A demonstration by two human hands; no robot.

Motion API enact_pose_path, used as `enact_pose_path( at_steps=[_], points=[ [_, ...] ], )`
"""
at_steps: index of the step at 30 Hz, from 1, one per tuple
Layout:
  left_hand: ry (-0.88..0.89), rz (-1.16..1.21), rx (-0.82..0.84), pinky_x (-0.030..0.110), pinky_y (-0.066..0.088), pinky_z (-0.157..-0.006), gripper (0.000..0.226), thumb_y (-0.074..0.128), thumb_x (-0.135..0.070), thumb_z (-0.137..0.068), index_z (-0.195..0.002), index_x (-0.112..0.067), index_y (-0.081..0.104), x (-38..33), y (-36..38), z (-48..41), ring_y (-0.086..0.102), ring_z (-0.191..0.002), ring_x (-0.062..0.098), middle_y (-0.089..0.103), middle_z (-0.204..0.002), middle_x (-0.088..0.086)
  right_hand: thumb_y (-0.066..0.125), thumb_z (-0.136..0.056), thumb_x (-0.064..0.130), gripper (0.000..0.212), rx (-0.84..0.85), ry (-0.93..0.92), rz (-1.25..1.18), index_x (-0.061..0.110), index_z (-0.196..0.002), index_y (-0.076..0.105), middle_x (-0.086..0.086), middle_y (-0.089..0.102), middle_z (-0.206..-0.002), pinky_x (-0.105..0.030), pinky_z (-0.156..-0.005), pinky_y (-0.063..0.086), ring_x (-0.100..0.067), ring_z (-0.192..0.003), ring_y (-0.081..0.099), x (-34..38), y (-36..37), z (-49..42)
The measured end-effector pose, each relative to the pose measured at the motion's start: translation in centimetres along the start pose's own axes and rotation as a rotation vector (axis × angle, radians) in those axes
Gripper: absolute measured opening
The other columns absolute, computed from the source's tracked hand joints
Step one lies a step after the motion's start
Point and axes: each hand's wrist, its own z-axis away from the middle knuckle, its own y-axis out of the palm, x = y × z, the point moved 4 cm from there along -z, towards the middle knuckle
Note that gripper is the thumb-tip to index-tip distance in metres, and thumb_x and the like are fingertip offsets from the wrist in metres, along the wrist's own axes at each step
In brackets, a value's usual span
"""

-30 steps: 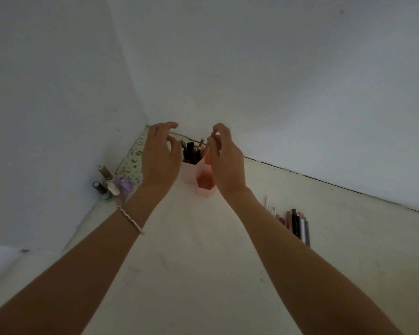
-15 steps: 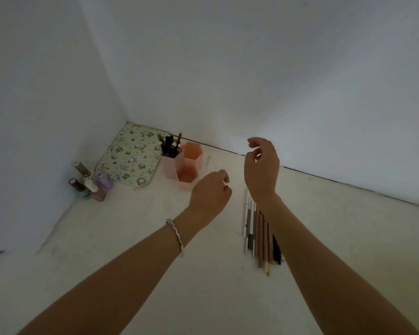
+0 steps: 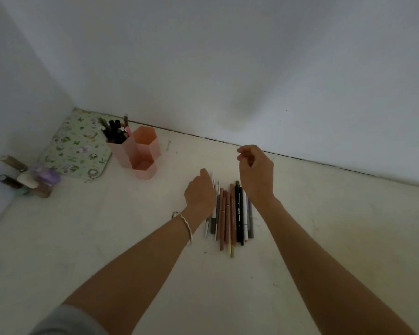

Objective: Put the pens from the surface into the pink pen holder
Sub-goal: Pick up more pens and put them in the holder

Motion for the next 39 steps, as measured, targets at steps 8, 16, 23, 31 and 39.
enact_pose_path(
  at_steps=[8,16,23,31,39],
  points=[
    [-0.104,0.23,-0.056,0.035,0.053,-0.08,0.028,0.061,-0.021,-0.091,-0.116,-0.01,0.054,0.1,-2.6,-1.0,0.066,-0.093,0.026,0.066,-0.108,0.009,0.05,-0.089,0.006,0.022,0.151,0.052,0.069,0.014,-0.101,0.067,0.005,0.065,-0.088,-0.025,-0.065,0.046,-0.009,-0.065,0.055,-1.1,2.4,-0.2],
    [0.142,0.595,-0.329,0.025,0.056,-0.054,0.049,0.062,-0.005,-0.089,-0.135,-0.017,0.05,1.7,-11.1,-2.0,0.063,-0.071,0.016,0.057,-0.085,-0.003,0.058,-0.086,0.03,0.027,0.565,0.136,0.711,0.009,-0.072,0.049,-0.009,0.054,-0.085,-0.031,-0.07,0.045,-0.024,-0.085,0.054,-3.2,8.1,-0.7],
    [0.256,0.614,-0.384,0.009,0.047,-0.047,0.066,0.061,0.0,-0.086,-0.143,-0.03,0.044,2.9,-13.6,-1.4,0.052,-0.059,0.005,0.05,-0.081,-0.007,0.058,-0.089,0.025,0.027,0.614,0.165,0.697,0.0,-0.087,0.066,-0.012,0.065,-0.093,-0.035,-0.081,0.052,-0.029,-0.095,0.061,-3.3,9.7,-1.2],
    [0.317,0.649,-0.942,0.014,0.054,-0.063,0.053,0.058,-0.004,-0.082,-0.132,-0.018,0.052,8.0,-25.6,-0.4,0.065,-0.069,0.011,0.062,-0.095,0.01,0.054,-0.093,0.02,0.01,0.17,0.142,-0.034,0.011,-0.09,0.052,0.004,0.066,-0.071,-0.019,-0.054,0.041,-0.004,-0.061,0.058,6.5,6.1,-5.6],
    [0.35,0.38,-0.861,0.02,0.052,-0.072,0.043,0.056,-0.006,-0.094,-0.134,-0.018,0.052,11.2,-24.3,-1.9,0.059,-0.078,0.011,0.057,-0.1,0.005,0.055,-0.093,0.009,0.004,-0.072,-0.109,-0.438,0.012,-0.094,0.058,-0.007,0.07,-0.08,-0.032,-0.069,0.055,-0.018,-0.07,0.067,14.7,6.2,-4.6]
  ],
)
